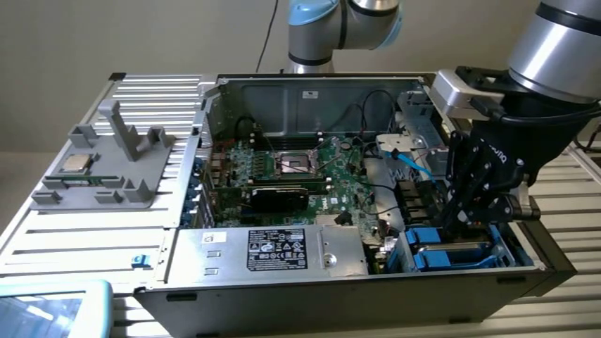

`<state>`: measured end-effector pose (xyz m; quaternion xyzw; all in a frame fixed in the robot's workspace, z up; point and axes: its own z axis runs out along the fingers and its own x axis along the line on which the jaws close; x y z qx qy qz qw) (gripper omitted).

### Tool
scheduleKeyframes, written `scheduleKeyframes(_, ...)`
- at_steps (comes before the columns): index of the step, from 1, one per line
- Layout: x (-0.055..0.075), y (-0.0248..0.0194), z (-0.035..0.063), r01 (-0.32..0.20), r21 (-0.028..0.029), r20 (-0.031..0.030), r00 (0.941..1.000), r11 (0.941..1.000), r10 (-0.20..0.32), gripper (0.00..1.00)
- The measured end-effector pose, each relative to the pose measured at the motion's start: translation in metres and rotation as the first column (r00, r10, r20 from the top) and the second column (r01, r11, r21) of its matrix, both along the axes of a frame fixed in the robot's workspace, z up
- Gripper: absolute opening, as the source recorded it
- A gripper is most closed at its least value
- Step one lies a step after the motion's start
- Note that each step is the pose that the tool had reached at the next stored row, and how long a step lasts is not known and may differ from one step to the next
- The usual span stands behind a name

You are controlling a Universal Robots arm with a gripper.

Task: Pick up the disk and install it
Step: 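Insert the second disk wire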

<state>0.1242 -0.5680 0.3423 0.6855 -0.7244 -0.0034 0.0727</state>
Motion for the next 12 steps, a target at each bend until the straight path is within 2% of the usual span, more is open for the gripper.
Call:
scheduleKeyframes(2,-0.0004,0.0000,-0.0004,0.000,0.0004,0.0041,1.0000,1.0000,0.000,0.16)
scheduleKeyframes(4,-0.0017,0.0000,-0.0004,-0.003,0.0003,0.0136,0.9999,1.0000,0.003,0.16)
scheduleKeyframes(8,-0.0037,0.0000,-0.0004,-0.008,0.0002,0.0245,0.9997,1.0000,0.008,0.16)
scheduleKeyframes(12,-0.0047,0.0001,-0.0004,-0.012,0.0001,0.0289,0.9995,0.9999,0.012,0.16)
